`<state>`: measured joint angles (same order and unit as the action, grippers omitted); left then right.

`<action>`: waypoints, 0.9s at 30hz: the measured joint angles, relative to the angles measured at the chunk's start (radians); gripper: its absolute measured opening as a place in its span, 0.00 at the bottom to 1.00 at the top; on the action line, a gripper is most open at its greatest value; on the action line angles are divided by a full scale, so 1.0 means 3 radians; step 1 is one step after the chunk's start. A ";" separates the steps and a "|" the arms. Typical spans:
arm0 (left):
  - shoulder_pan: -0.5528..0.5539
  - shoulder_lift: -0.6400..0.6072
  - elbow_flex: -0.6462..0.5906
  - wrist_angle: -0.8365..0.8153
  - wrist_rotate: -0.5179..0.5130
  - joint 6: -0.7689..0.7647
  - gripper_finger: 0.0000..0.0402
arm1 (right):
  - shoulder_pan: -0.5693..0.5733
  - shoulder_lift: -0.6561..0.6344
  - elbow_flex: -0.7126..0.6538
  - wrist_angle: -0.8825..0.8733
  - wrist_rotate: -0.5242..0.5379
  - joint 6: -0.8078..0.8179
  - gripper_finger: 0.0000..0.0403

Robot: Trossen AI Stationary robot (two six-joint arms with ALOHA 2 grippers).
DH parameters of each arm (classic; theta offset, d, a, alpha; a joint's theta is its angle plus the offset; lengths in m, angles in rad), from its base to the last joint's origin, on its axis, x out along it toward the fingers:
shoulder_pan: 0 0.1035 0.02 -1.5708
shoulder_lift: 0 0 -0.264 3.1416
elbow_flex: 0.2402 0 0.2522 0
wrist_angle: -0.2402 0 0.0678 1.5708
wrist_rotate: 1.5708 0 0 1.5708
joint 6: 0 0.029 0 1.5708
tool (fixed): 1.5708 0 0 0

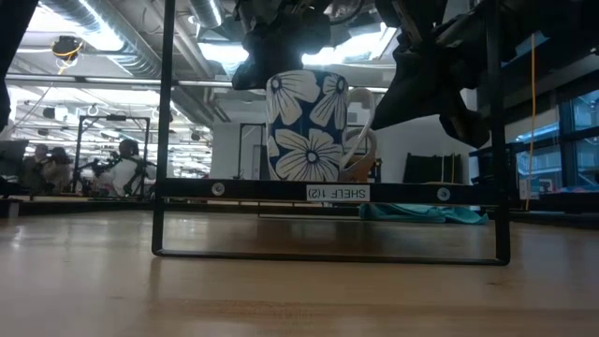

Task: Stack small to large cups/mugs on shelf
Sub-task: Put the blue mug on the shelf

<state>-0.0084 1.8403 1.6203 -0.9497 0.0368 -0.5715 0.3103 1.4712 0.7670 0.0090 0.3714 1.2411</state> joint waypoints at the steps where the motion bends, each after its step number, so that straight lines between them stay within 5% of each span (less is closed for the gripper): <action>1: 0.0004 -0.0003 0.0000 0.0000 0.0000 0.0005 0.17 | 0.0000 0.0000 0.0000 0.0000 0.0000 0.0000 0.03; 10: 0.0013 -0.0080 0.0135 -0.0080 -0.0100 0.0021 0.17 | 0.0000 0.0000 0.0000 -0.0023 0.0001 0.0000 0.03; 27: -0.0262 -0.0126 0.0287 -0.1081 -0.0659 0.0011 0.17 | 0.0018 0.0000 0.0000 -0.0052 -0.0064 0.0023 0.03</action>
<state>-0.0871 1.8026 1.7065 -1.2739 -0.1609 -0.5684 0.3157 1.4712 0.7670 -0.0067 0.3521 1.2480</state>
